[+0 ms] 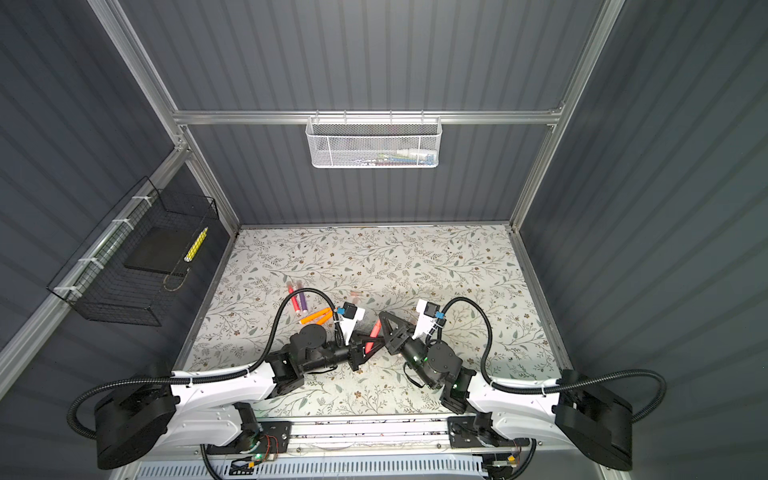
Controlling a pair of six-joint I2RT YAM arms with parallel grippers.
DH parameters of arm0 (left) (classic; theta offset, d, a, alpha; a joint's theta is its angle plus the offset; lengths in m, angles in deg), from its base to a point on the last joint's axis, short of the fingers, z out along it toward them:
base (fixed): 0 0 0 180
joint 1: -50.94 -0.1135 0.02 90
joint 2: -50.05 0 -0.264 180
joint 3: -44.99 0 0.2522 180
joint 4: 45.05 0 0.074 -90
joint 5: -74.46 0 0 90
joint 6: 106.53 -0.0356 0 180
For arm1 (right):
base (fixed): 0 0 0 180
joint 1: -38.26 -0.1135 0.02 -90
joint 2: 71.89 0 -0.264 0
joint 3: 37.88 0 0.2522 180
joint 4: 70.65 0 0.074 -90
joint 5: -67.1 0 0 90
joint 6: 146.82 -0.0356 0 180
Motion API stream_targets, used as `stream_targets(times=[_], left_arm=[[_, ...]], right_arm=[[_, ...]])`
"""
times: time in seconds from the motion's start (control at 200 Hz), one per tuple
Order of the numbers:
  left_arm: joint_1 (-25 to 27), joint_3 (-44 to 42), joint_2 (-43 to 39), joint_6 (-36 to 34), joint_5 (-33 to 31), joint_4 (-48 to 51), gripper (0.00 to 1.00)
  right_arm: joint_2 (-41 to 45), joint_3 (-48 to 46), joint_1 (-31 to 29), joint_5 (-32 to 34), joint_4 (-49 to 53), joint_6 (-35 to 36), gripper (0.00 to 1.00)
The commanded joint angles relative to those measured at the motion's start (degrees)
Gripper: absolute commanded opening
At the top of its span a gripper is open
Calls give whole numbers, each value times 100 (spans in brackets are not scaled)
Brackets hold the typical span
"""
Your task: Insert the pens into the pen caps
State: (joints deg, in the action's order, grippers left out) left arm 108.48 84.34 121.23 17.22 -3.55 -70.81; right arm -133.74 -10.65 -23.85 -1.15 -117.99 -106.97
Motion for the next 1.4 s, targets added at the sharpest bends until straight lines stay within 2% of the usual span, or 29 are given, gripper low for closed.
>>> stream_targets(times=[0.0,0.155,0.325,0.36,0.425,0.585,0.705,0.79,0.88,0.94,1.13,1.396], left_arm=[[-175,74,-202,114,-244,-467,0],[-178,85,-259,79,-238,-378,0],[-175,64,-298,45,-200,-389,0],[-173,45,-314,42,-211,-380,0],[-174,38,-323,9,-232,-340,0],[-175,10,-382,-146,-343,-130,0],[-165,-23,-412,-589,-461,177,0],[-149,-133,-383,-981,-482,262,0],[-68,-194,-367,-1337,-688,451,0],[57,-170,-352,-1577,-872,670,0],[618,14,-315,-2063,-1567,1176,0],[687,87,-200,-2076,-1647,1204,0]], right_arm=[[-182,-178,-293,-841,-454,294,3],[-196,-144,-319,-840,-524,338,10],[-138,-152,-333,-697,-417,475,25],[-88,-161,-333,-644,-336,501,29],[15,-186,-328,-545,-231,531,44],[394,-303,-329,-375,-84,687,64],[815,-299,-329,-277,273,855,74],[1102,-168,-328,5,843,852,74],[1316,205,-307,536,2094,536,68],[1325,438,-302,617,2618,492,64],[966,663,-261,573,2751,443,57],[495,897,-170,150,2595,392,48]])
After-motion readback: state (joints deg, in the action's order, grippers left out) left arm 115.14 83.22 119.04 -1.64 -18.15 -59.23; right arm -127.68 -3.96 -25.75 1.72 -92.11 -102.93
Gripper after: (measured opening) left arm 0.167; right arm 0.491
